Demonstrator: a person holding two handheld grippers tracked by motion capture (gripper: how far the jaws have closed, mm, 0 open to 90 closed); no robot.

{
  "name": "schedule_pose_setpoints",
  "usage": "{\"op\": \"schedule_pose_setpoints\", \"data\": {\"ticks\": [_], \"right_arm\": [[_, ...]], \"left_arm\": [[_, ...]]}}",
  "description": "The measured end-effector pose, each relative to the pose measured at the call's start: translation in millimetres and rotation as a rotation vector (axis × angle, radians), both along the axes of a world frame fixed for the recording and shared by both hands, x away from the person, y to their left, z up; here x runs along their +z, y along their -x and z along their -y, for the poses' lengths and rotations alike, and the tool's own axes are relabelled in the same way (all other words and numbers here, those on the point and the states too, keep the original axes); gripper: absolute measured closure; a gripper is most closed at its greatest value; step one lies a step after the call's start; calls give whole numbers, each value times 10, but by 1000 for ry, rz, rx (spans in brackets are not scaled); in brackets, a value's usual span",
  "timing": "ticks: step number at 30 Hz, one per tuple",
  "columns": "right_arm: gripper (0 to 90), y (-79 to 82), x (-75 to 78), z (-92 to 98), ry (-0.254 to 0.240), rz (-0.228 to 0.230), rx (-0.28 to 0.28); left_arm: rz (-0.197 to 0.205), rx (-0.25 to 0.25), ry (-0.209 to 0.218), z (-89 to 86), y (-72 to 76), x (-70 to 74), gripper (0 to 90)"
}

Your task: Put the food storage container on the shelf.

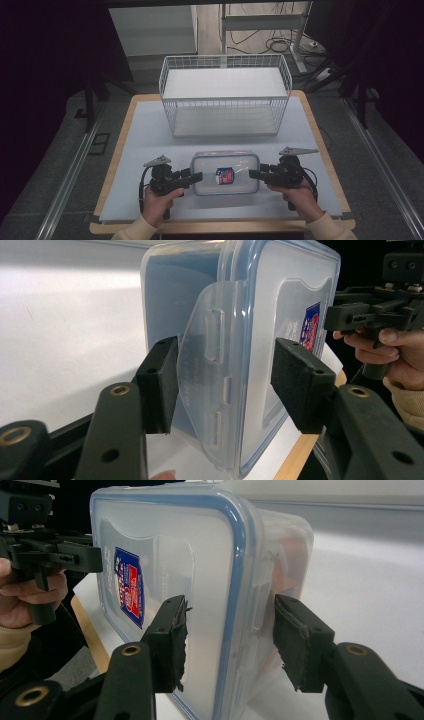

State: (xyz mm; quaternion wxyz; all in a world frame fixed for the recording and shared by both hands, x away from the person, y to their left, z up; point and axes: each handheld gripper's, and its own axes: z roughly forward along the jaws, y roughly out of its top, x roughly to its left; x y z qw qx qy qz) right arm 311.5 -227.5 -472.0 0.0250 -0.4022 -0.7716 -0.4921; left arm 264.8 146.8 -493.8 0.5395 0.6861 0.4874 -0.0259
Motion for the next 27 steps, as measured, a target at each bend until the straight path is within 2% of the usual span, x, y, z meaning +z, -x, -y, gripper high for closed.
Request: {"op": "schedule_pose_setpoints", "data": {"ticks": [11,17,24,27], "right_arm": [[490,-63,96,-27,-6,15,-3],[497,-102,234,-13,-21,38,-7],[497,-155,384,-18,-27,67,-6],[497,-183,430,-16,-29,67,-7]], "left_arm": [[23,-2,-6,-29,-75,114,457],[50,-4,4,-41,-134,244,458],[81,-4,-4,-45,-198,400,458],[86,-5,-8,-42,-229,445,458]]}}
